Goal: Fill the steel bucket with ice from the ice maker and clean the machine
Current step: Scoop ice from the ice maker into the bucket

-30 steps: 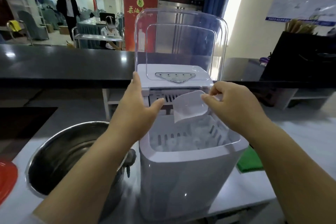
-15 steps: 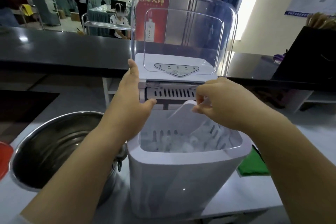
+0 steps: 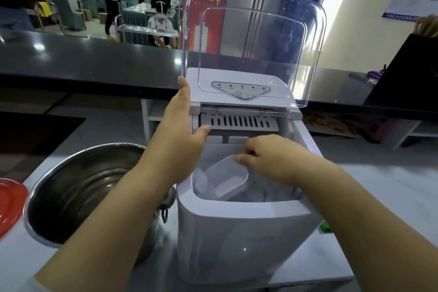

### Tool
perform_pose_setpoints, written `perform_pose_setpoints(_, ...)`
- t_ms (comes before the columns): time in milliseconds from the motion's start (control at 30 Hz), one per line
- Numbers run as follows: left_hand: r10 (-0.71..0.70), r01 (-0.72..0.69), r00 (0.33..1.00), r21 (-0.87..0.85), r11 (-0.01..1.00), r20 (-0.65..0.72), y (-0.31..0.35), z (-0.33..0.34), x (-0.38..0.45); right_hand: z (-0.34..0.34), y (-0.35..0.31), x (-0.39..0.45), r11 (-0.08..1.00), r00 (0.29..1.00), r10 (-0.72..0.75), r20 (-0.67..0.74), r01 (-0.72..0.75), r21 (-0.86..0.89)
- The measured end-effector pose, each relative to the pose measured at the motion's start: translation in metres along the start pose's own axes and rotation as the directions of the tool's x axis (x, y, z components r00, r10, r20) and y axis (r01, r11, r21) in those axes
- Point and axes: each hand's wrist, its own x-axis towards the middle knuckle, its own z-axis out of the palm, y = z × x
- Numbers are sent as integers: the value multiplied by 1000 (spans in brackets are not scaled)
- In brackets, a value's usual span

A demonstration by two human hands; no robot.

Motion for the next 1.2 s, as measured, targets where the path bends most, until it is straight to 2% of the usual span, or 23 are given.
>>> perform_pose_setpoints(167, 19, -19, 1000, -48, 999, -1, -2, 0, 0, 3, -10, 2, 996, 1000, -15, 2, 15, 85)
perform_pose_setpoints(400, -10, 11, 1000, -33, 999, 26, 1, -1, -2, 0, -6, -3, 958, 992, 90, -89, -62, 279)
perform_pose_setpoints(500, -46, 46, 999, -27, 999, 11, 4, -2, -5, -1, -4, -6, 922, 988, 146, -52, -117, 368)
perform_pose_setpoints(733, -77, 76, 997, -33, 997, -28, 5, -3, -7, 2, -1, -14, 896, 987, 160, 21, -154, 416)
perform_pose_setpoints(1033, -96, 93, 995, -122, 988, -15, 0, -2, -5, 5, 5, -20, 830, 975, 218, 37, -205, 518)
perform_pose_setpoints(1200, -24, 23, 1000, -76, 997, -16, 3, -4, -5, 7, 10, -13, 763, 960, 278, 27, -238, 602)
